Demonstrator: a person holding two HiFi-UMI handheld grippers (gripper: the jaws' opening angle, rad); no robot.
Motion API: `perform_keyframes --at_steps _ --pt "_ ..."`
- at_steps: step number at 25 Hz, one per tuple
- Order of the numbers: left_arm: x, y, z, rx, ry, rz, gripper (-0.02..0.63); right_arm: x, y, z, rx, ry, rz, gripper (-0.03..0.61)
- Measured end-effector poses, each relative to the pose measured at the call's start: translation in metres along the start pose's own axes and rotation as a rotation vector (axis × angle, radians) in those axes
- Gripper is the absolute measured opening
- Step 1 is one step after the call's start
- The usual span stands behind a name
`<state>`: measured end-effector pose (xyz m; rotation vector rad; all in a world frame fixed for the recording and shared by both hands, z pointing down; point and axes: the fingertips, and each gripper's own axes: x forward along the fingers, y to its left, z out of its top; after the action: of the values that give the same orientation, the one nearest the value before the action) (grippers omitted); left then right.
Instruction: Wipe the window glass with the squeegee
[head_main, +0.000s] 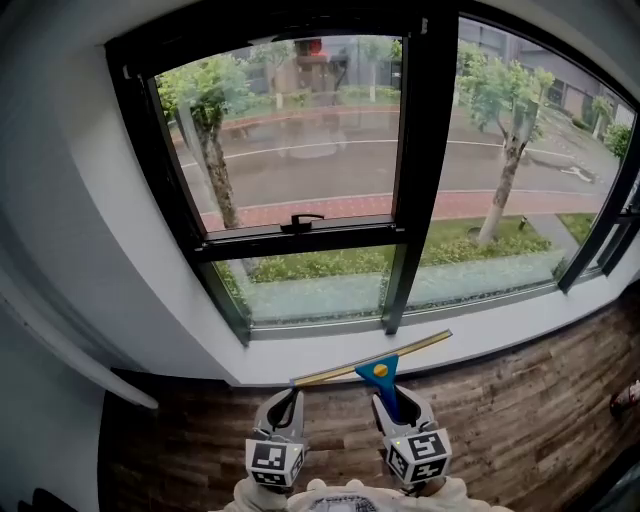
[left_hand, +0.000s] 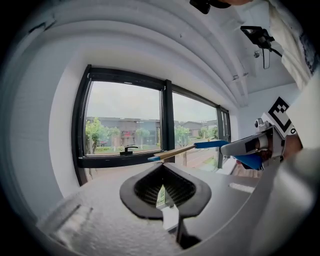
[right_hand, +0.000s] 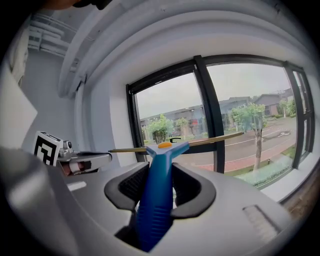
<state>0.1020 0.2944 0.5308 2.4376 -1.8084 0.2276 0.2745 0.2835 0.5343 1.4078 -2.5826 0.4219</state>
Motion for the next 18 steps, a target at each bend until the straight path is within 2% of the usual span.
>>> perform_keyframes --at_steps 11,14,18 --pt "0.032 0.010 0.000 0.021 -0.002 0.012 0.000 0.024 -0.020 0.007 0.013 -0.014 0.013 0.146" --pt "0.059 0.031 0.005 0.021 -0.007 -0.003 0.000 0.055 -0.025 0.013 0.018 -0.005 0.001 0.146" --pt "0.112 0.083 0.007 0.024 -0.004 -0.021 0.000 0.123 -0.028 0.025 0.022 0.006 -0.020 0.146"
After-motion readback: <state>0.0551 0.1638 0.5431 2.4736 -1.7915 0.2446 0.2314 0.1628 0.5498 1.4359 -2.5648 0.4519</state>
